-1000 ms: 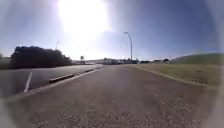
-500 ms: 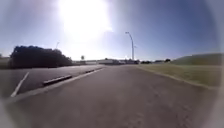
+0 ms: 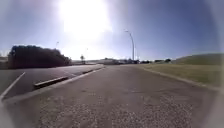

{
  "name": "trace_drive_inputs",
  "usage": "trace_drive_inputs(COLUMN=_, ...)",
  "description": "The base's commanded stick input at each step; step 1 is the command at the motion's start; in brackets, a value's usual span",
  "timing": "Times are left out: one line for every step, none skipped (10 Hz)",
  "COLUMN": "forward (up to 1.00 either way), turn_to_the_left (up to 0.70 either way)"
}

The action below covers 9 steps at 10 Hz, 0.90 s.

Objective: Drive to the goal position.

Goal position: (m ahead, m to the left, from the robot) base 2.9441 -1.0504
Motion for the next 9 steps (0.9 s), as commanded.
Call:
trace_drive_inputs(forward=1.0, turn_to_the_left=0.01)
trace_drive_inputs(forward=1.0, turn_to_the_left=0.01)
trace_drive_inputs(forward=1.0, turn_to_the_left=0.01)
trace_drive_inputs(forward=1.0, turn_to_the_left=0.01)
trace_drive_inputs(forward=1.0, turn_to_the_left=0.01)
trace_drive_inputs(forward=1.0, turn_to_the_left=0.01)
trace_drive_inputs(forward=1.0, turn_to_the_left=0.01)
trace_drive_inputs(forward=1.0, turn_to_the_left=0.01)
trace_drive_inputs(forward=1.0, turn_to_the_left=0.01)
